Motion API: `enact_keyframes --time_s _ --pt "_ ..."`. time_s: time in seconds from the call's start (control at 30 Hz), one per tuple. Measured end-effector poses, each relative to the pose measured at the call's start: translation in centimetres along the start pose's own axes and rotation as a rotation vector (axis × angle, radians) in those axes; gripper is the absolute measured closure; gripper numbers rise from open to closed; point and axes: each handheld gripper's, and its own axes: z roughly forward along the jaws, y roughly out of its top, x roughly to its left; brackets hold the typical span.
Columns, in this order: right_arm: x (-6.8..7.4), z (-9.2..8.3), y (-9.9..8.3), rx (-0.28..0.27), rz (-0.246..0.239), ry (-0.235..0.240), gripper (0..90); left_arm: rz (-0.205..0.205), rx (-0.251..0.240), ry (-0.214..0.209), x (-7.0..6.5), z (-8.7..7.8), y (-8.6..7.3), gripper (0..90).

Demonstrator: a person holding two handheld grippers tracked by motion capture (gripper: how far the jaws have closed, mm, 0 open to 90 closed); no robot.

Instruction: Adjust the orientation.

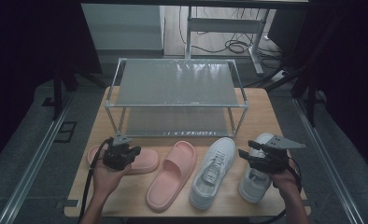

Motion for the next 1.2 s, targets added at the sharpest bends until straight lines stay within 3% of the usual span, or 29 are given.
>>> enact_keyframes --time_s 0.13,0.27,0.63,0.8,0.93,1.2 --pt "-0.1 0.0 0.0 0.002 -0.002 -0.001 42.3 0.024 0.028 -0.008 -0.5 1.6 1.3 89.6" --pt "-0.2 0.0 0.0 0.0 0.002 -0.002 42.3 0.022 0.056 -0.009 -0.3 3.6 2.0 89.8" --pt "-0.2 0.1 -0.1 0.005 0.0 -0.002 42.4 -0.006 0.14 -0.009 0.1 7.5 2.4 89.4" --pt "-0.2 0.1 -0.1 0.005 0.001 -0.002 42.3 -0.02 0.154 -0.006 0.0 8.4 2.2 89.5" --pt "-0.2 0.1 -0.1 0.006 -0.001 0.0 42.3 -0.009 0.18 -0.003 -0.1 9.0 2.1 89.2" --pt "-0.1 0.1 0.0 -0.006 -0.006 -0.007 42.5 -0.034 0.198 -0.015 0.2 9.2 1.5 89.4"
